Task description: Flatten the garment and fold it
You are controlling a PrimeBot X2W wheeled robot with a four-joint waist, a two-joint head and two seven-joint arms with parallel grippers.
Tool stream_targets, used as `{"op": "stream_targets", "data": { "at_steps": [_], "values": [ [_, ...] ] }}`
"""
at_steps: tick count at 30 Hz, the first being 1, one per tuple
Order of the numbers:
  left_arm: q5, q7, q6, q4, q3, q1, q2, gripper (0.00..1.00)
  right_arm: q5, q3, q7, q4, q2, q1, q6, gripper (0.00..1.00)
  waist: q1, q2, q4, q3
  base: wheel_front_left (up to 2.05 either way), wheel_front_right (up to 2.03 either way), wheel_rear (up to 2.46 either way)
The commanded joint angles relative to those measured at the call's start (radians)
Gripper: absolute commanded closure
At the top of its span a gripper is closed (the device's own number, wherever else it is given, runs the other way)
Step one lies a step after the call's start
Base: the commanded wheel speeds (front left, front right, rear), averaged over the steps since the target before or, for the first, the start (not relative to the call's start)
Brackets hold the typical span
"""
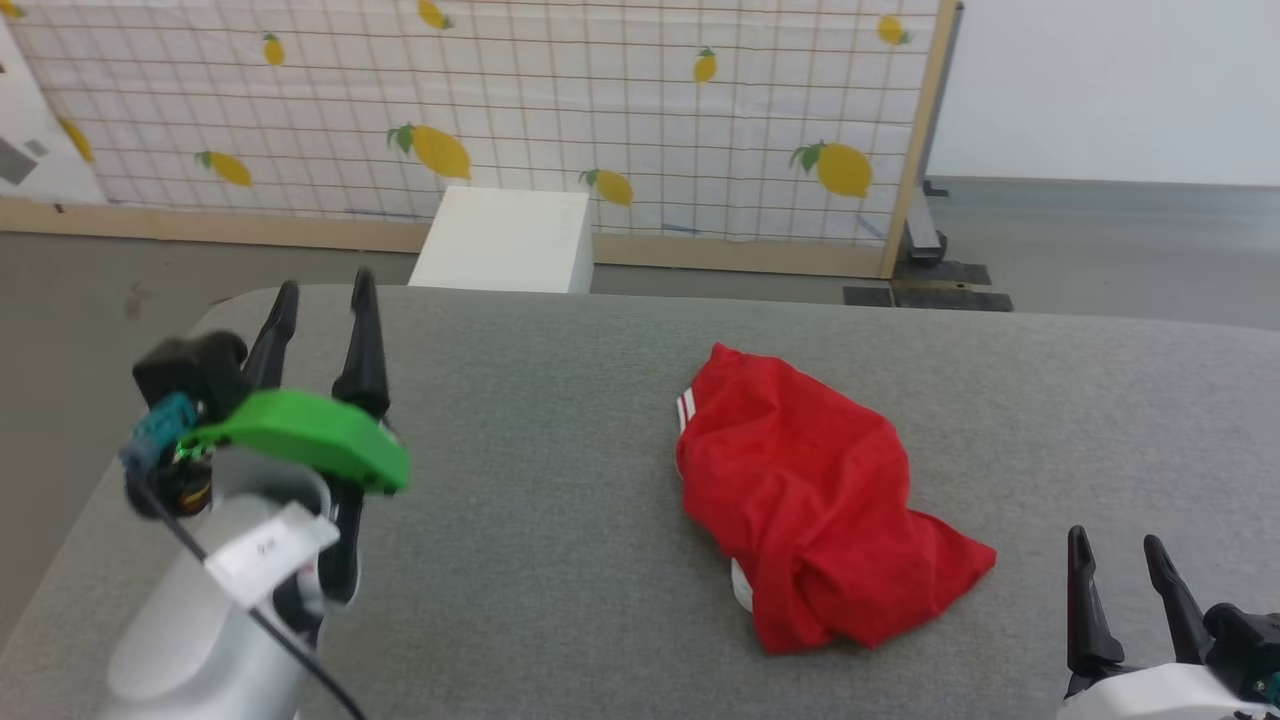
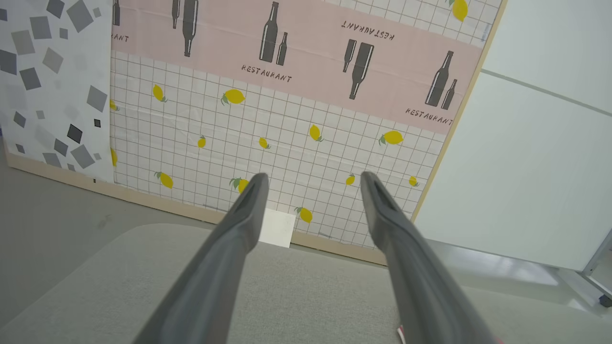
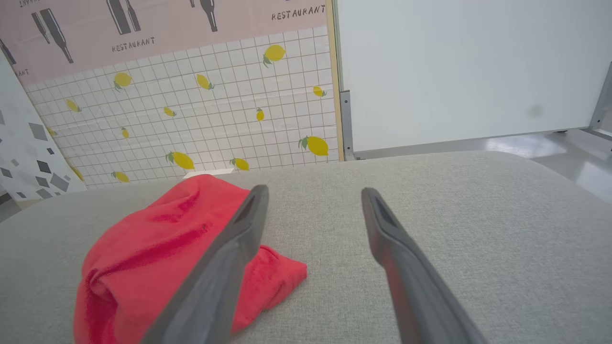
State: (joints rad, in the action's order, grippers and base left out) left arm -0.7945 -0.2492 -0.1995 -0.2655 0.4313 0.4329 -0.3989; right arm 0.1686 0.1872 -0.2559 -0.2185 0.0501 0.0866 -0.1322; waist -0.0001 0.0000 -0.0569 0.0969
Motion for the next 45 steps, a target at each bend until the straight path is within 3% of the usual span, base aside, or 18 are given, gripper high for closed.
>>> {"op": "stream_targets", "data": {
  "at_steps": [1, 7, 10, 23, 29, 35, 38, 45],
  "values": [
    [0.042, -0.007, -0.017, 0.025, -0.001, -0.050, -0.018, 0.00, 0.006, -0.002, -0.006, 0.006, 0.000, 0.006, 0.002, 0.00, 0.0001, 0.0000, -0.016, 0.003, 0.00, 0.00, 0.00],
    [0.099, -0.012, -0.028, 0.098, 0.006, -0.206, -0.033, 0.00, 0.014, -0.016, -0.006, 0.008, 0.000, -0.003, 0.002, 0.00, 0.0001, 0.0000, -0.009, -0.012, 0.00, 0.00, 0.00],
    [0.110, -0.012, -0.004, 0.137, 0.002, -0.275, -0.013, 0.00, 0.018, -0.023, -0.006, 0.010, 0.000, -0.003, 0.002, 0.00, 0.0001, 0.0000, 0.000, -0.021, 0.00, 0.00, 0.00],
    [0.177, -0.012, 0.011, 0.153, -0.058, -0.403, 0.089, 0.00, -0.001, -0.055, 0.020, -0.008, 0.000, -0.015, 0.002, 0.00, 0.0001, 0.0000, 0.024, -0.060, 0.00, 0.00, 0.00],
    [0.234, -0.013, 0.012, 0.176, -0.075, -0.394, 0.128, 0.00, -0.067, -0.091, 0.244, -0.050, 0.008, -0.177, 0.002, 0.00, 0.0001, 0.0000, 0.007, -0.110, 0.00, 0.00, 0.00],
    [0.267, -0.013, 0.016, 0.174, -0.071, -0.367, 0.155, 0.00, -0.121, -0.167, 0.578, -0.181, 0.090, -0.360, 0.002, 0.00, 0.0001, 0.0000, -0.029, -0.161, 0.00, 0.00, 0.00],
    [0.277, -0.013, 0.021, 0.167, -0.071, -0.353, 0.171, 0.00, -0.108, -0.240, 0.735, -0.258, 0.138, -0.426, 0.002, 0.00, 0.0001, 0.0000, -0.055, -0.182, 0.00, 0.00, 0.00],
    [0.296, -0.013, 0.035, 0.153, -0.077, -0.339, 0.205, 0.00, -0.010, -0.407, 0.931, -0.325, 0.209, -0.458, 0.002, 0.00, 0.0001, 0.0000, -0.100, -0.215, 0.00, 0.00, 0.00]
  ]
}}
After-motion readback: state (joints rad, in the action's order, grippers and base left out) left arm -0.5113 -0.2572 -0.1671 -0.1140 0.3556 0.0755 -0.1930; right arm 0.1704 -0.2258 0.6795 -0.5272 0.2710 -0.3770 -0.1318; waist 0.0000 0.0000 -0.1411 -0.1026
